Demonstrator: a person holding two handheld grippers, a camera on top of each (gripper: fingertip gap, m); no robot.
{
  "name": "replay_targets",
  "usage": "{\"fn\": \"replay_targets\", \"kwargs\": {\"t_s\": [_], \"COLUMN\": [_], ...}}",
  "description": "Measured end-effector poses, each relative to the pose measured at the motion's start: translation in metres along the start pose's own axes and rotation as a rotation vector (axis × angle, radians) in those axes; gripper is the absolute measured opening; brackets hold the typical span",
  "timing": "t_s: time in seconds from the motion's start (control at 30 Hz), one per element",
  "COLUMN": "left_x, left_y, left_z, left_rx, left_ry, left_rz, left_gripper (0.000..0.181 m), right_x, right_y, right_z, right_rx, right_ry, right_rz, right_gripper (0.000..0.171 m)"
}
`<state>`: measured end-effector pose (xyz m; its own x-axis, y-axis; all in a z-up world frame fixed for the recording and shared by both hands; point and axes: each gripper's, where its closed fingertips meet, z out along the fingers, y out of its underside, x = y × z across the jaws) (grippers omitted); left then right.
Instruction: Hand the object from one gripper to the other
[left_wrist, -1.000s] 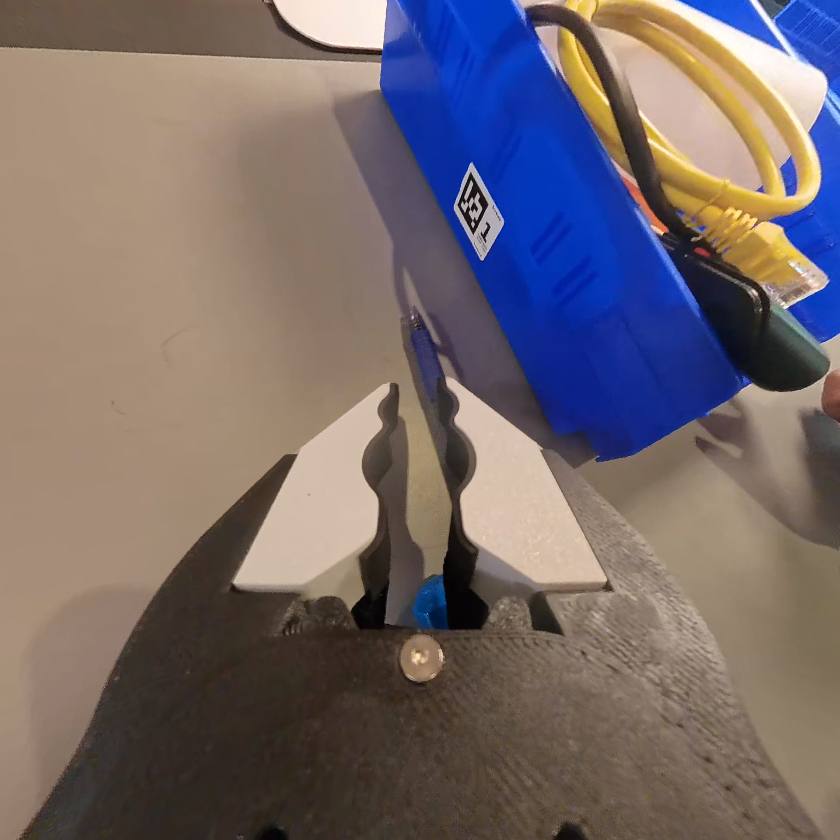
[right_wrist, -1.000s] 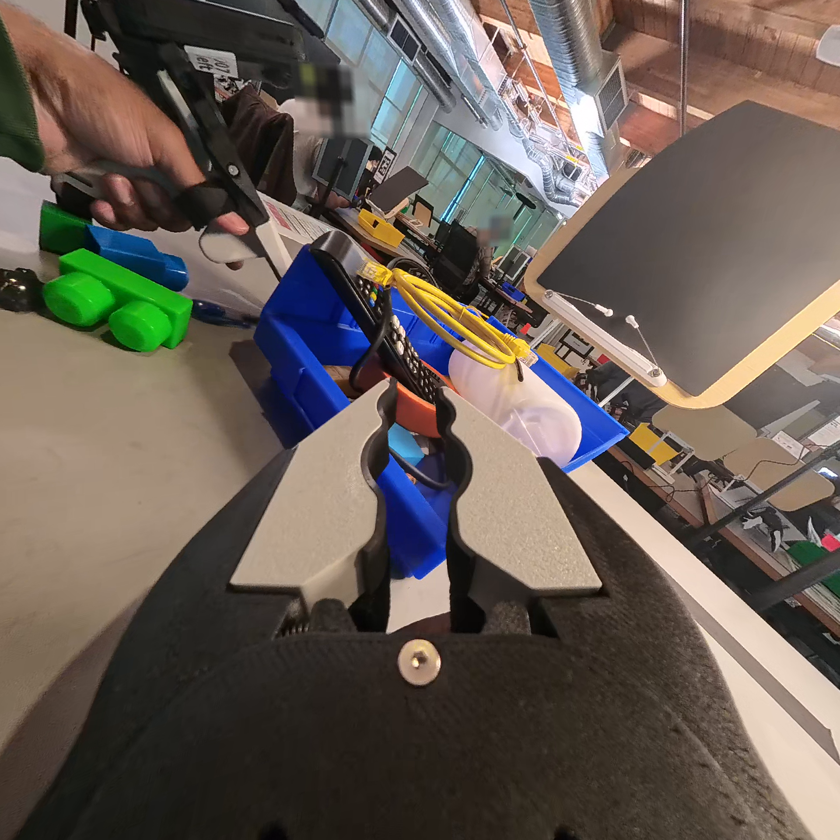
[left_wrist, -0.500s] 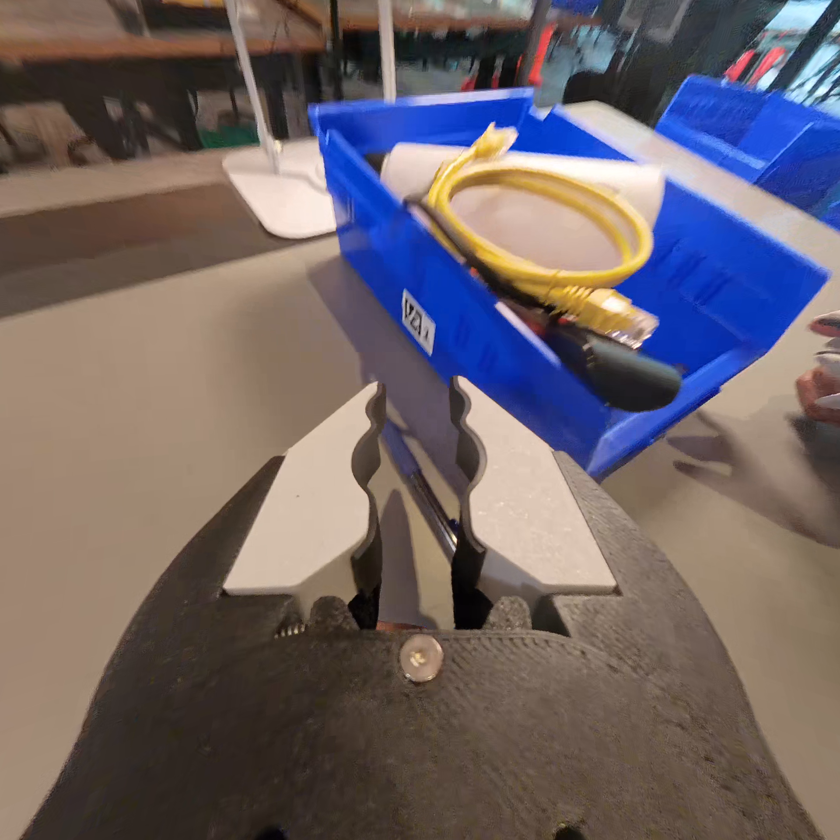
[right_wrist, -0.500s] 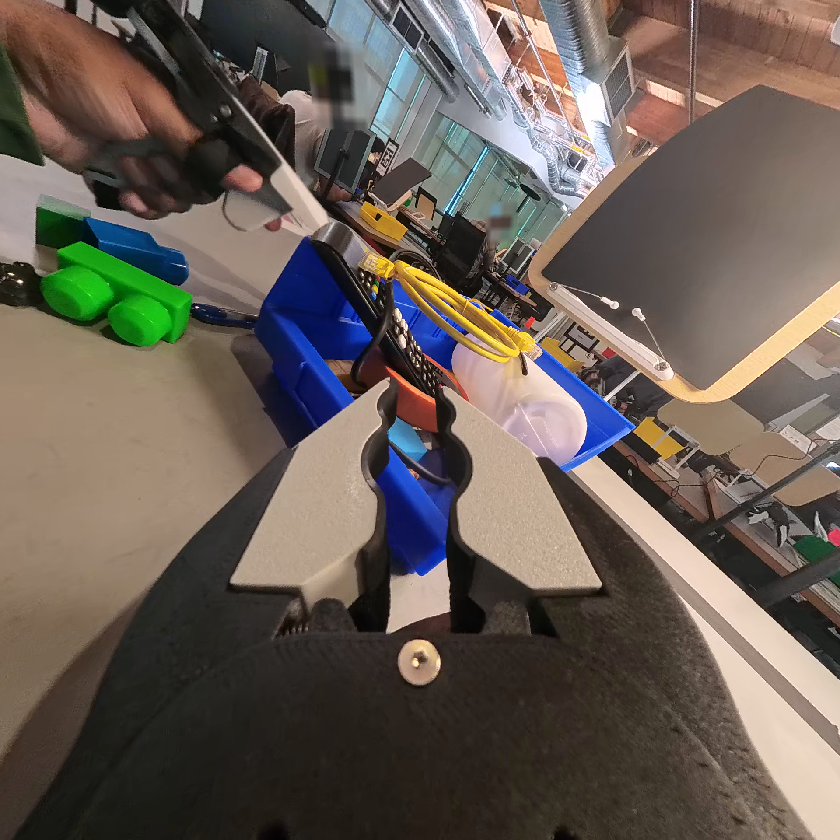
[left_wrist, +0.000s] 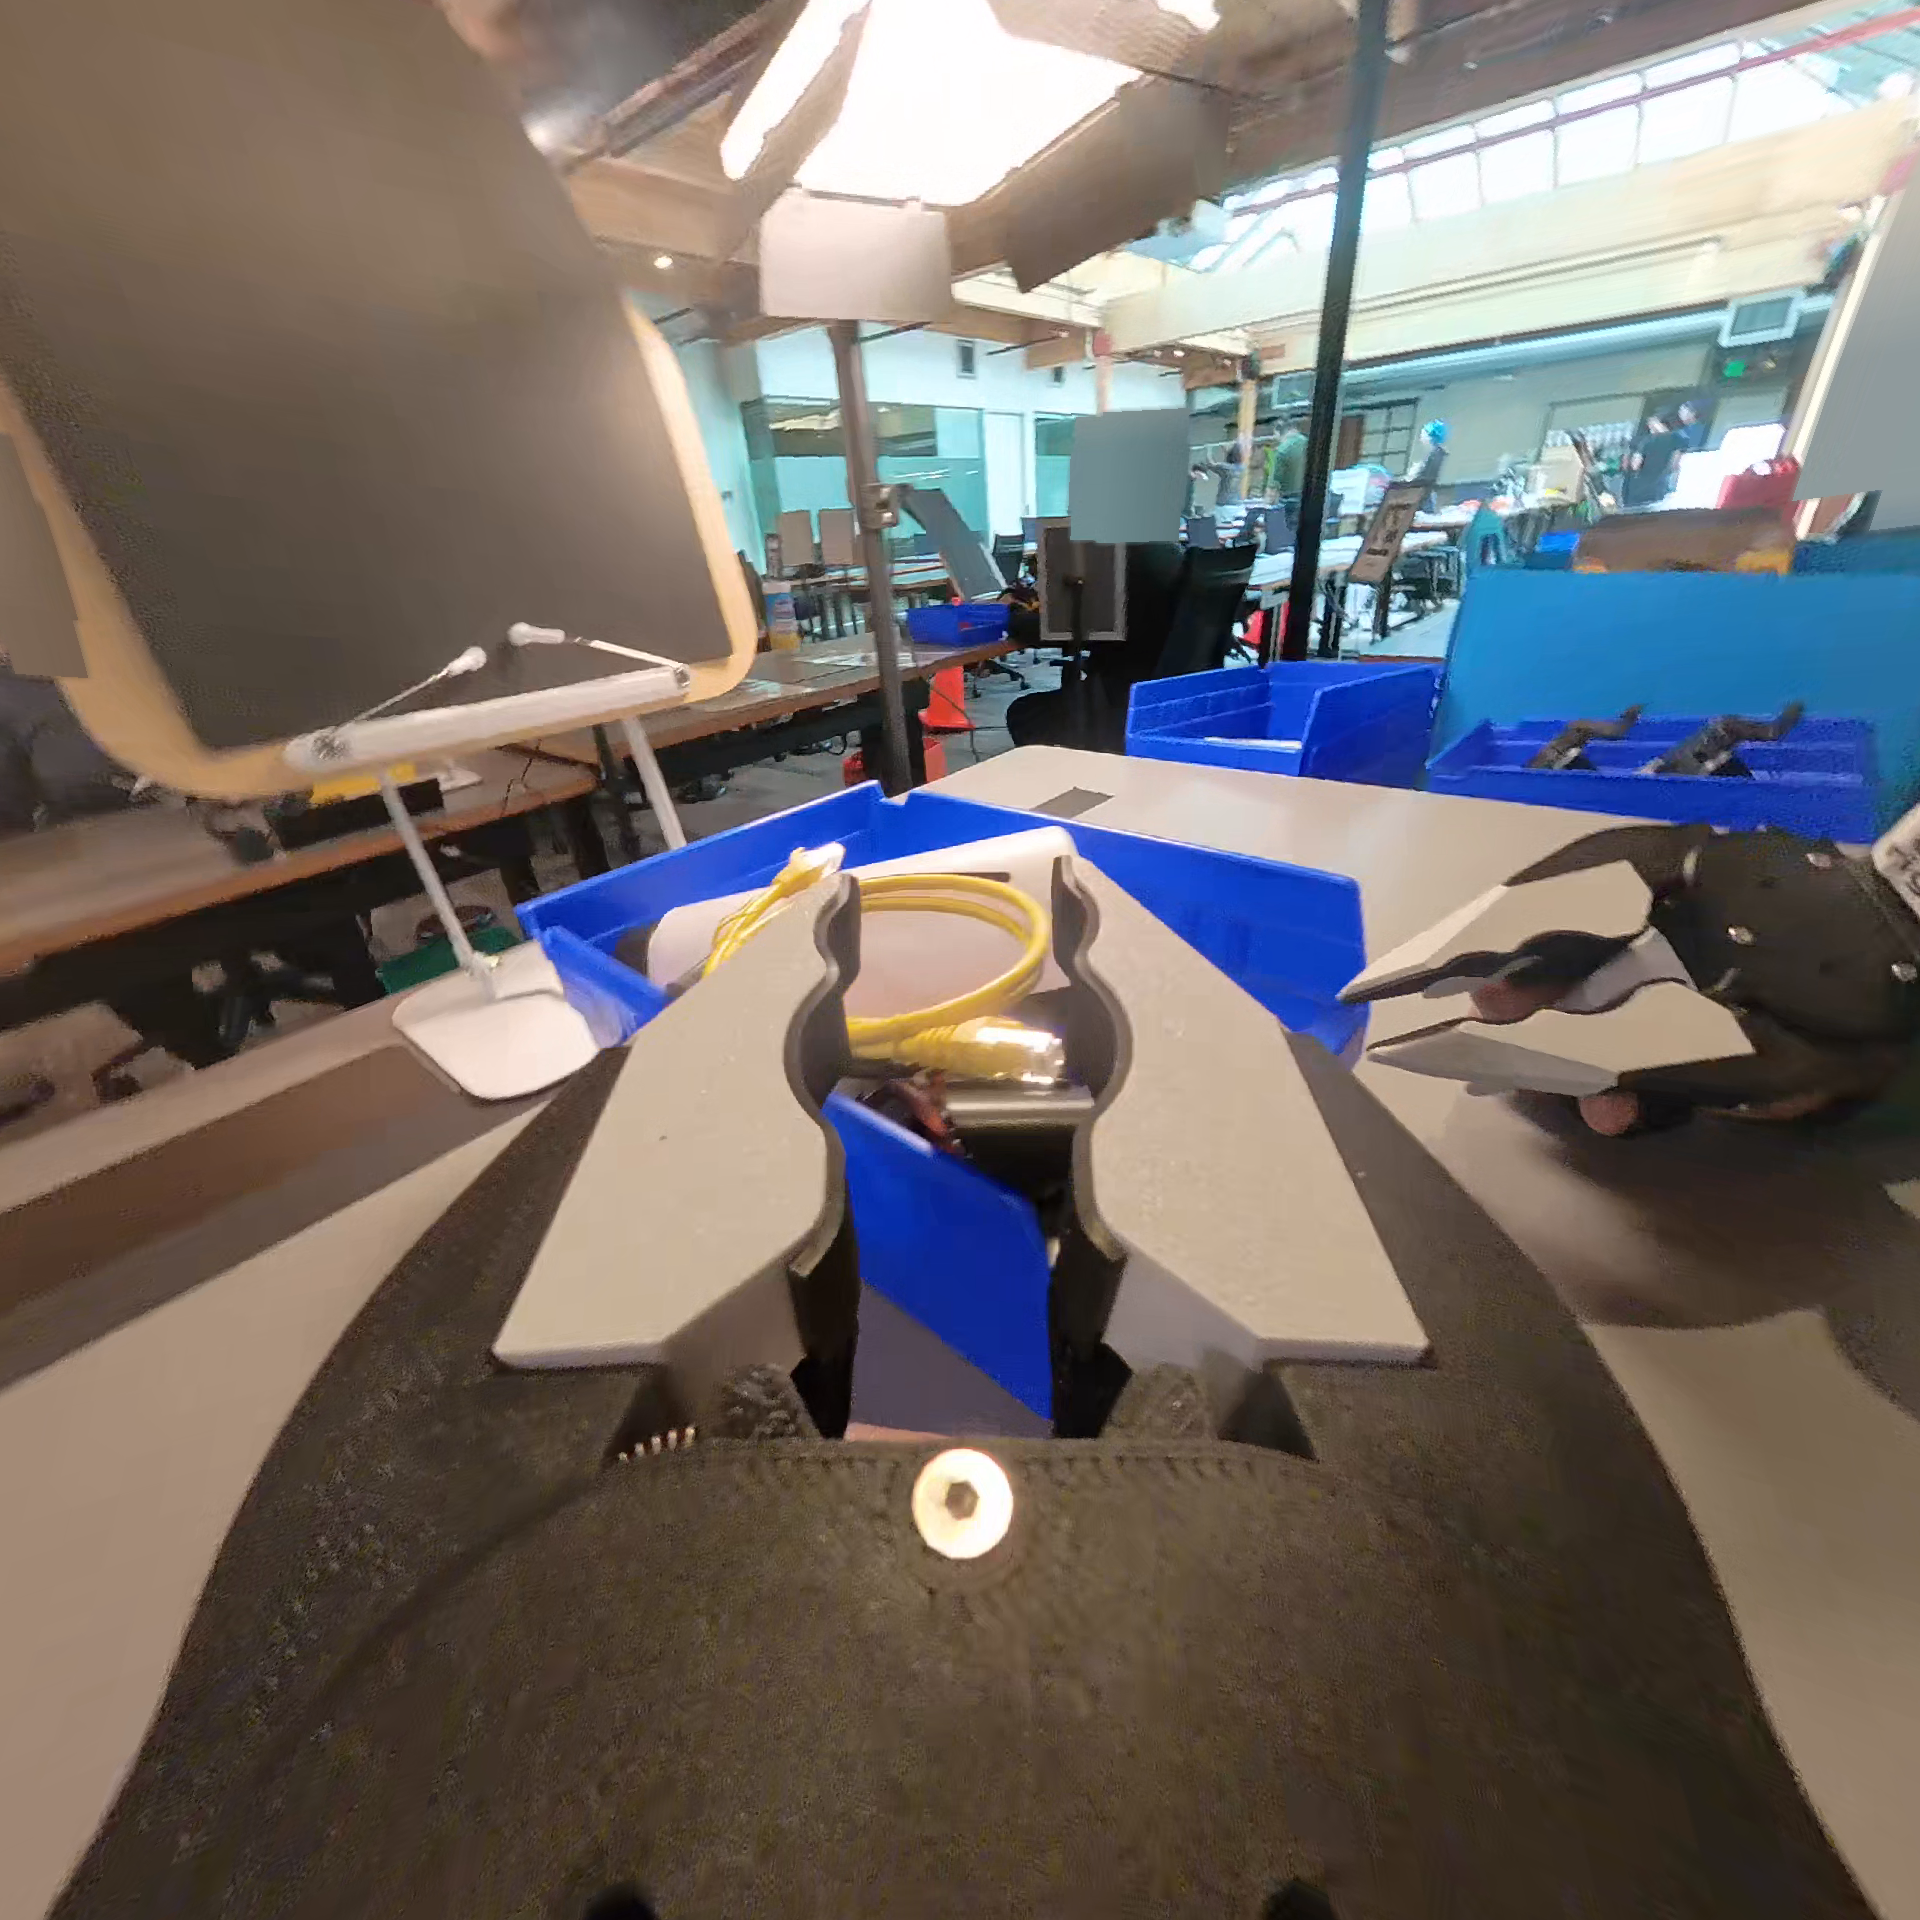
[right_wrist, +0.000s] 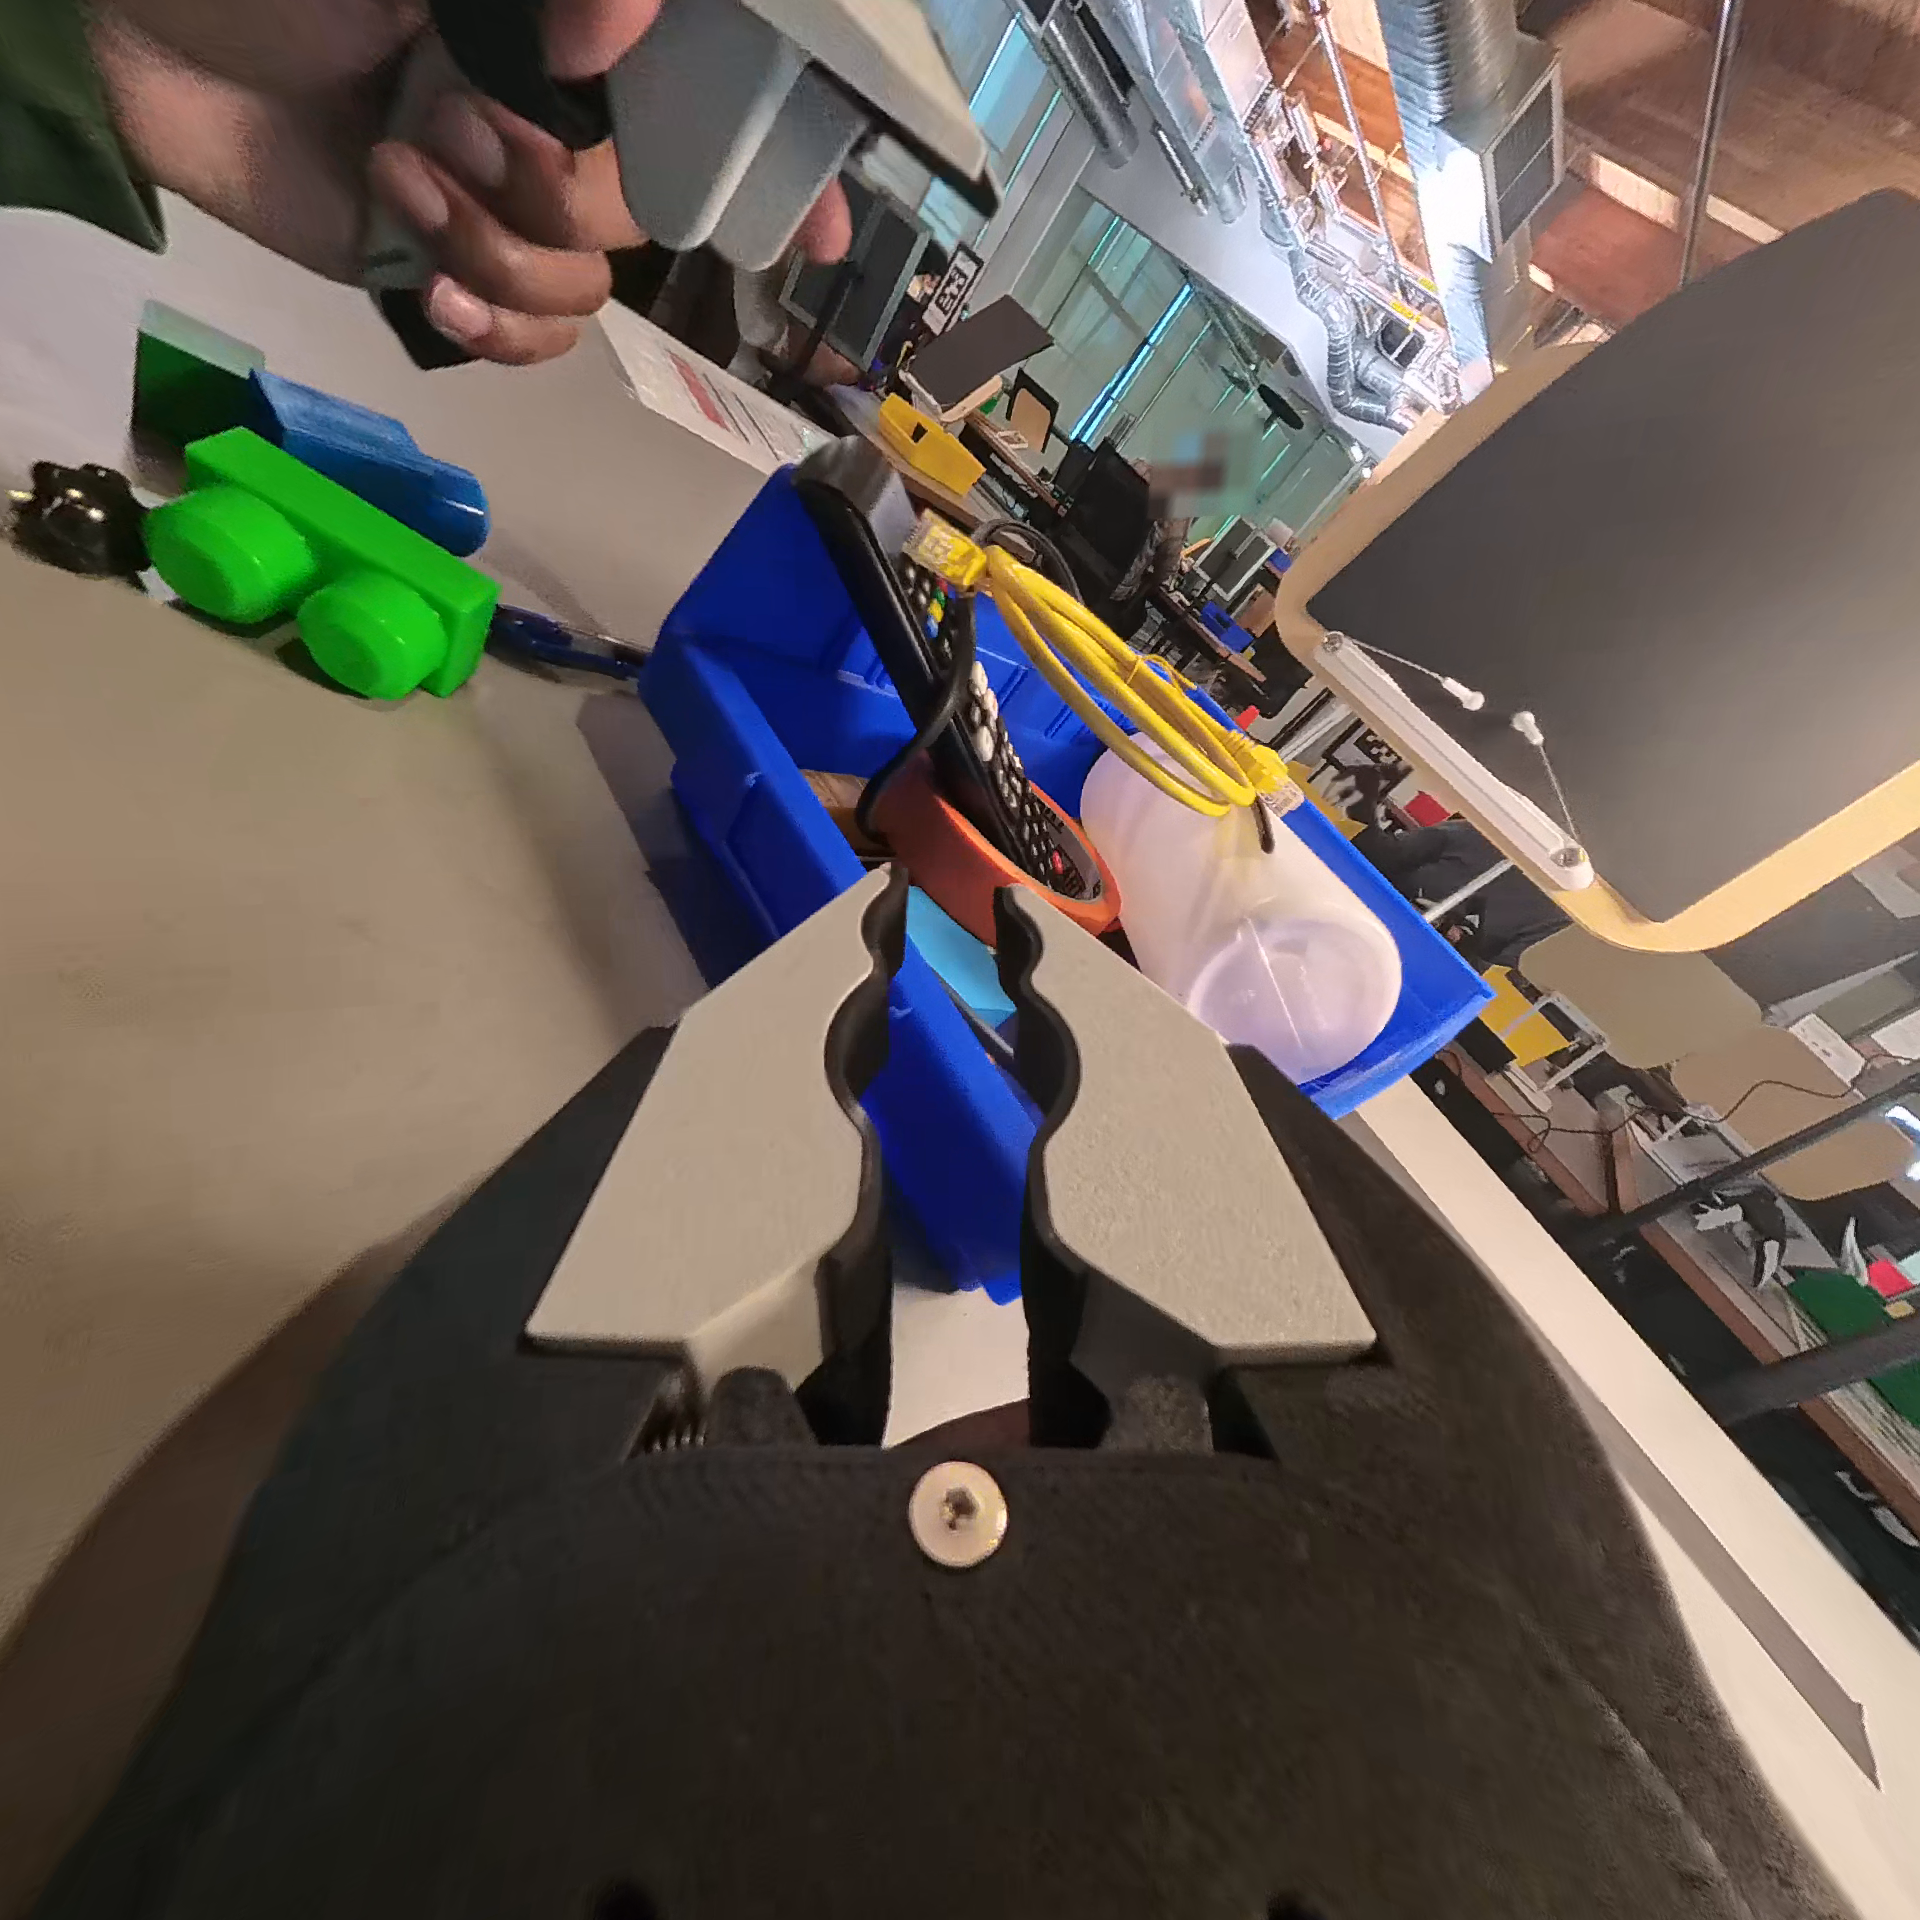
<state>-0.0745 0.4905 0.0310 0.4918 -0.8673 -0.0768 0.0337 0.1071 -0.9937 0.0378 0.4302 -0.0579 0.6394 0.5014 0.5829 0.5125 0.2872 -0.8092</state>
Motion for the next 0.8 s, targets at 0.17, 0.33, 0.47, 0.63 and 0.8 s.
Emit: {"fn": "replay_targets", "kwargs": {"t_s": [0.17,0.33,0.47,0.63,0.8], "left_x": [0.032,0.046,0.055,0.056,0.062], "left_y": [-0.002,0.007,0.015,0.014,0.021], "left_z": [0.008,0.025,0.042,0.069,0.117], "left_rx": [-0.04,-0.146,-0.269,-0.427,-0.605], "left_ry": [0.071,0.015,0.033,0.067,0.163], "left_rz": [0.076,0.16,0.211,0.385,0.653], "left_gripper": [0.038,0.037,0.038,0.05,0.064], "right_x": [-0.006,-0.008,-0.008,-0.011,-0.016], "right_y": [0.0,0.001,0.002,0.002,0.0], "right_z": [0.001,0.0,0.0,0.0,0.0], "right_rx": [-0.006,-0.012,-0.018,-0.016,-0.008], "right_ry": [-0.009,-0.006,-0.005,-0.015,-0.034], "right_rz": [-0.054,-0.084,-0.086,-0.092,-0.11], "right_gripper": [0.017,0.017,0.018,0.017,0.017]}}
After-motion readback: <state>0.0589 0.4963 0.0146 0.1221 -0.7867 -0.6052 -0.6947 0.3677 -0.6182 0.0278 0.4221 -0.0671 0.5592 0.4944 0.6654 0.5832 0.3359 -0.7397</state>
